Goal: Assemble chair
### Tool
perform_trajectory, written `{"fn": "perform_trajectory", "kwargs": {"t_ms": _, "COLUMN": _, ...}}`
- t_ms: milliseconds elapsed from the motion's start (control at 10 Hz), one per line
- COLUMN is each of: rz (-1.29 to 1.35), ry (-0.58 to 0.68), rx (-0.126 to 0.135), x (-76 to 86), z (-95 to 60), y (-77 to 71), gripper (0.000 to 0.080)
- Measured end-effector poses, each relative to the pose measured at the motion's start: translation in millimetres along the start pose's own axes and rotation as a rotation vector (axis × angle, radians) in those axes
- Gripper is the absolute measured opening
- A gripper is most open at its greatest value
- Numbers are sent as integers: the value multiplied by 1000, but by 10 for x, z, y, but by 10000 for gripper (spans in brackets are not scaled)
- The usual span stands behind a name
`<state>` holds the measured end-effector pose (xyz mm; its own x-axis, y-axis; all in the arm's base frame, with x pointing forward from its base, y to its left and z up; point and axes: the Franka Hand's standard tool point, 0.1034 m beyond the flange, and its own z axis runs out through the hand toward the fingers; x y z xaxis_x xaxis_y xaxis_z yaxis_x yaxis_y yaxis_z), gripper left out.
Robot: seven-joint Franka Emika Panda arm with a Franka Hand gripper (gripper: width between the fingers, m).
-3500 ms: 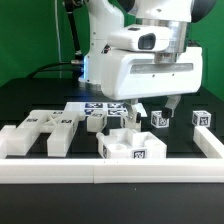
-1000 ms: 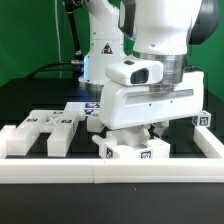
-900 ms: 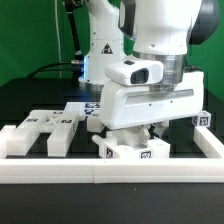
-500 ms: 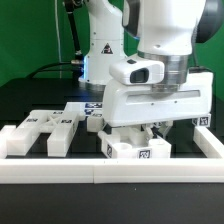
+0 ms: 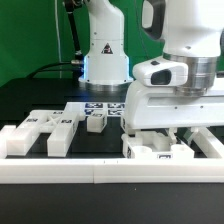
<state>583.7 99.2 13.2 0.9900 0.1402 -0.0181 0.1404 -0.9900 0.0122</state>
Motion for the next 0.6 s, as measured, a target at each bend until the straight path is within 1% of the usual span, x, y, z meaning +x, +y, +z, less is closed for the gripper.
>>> {"fn": "perform_trajectory", "kwargs": {"t_ms": 200, "rz": 46, "ry": 0, "rx": 2, "x": 94, "z": 0, "y": -68, "gripper": 34}}
{"fn": "perform_trajectory", "kwargs": {"t_ms": 400, "rz": 60, "ry": -10, "rx": 5, "x": 139, "z": -5, "y": -107, "gripper": 34}}
{"fn": "perform_trajectory", "kwargs": {"t_ms": 600, "rz": 88, "ry": -27, "rx": 11, "x": 188, "z": -6, "y": -217, "gripper": 34}}
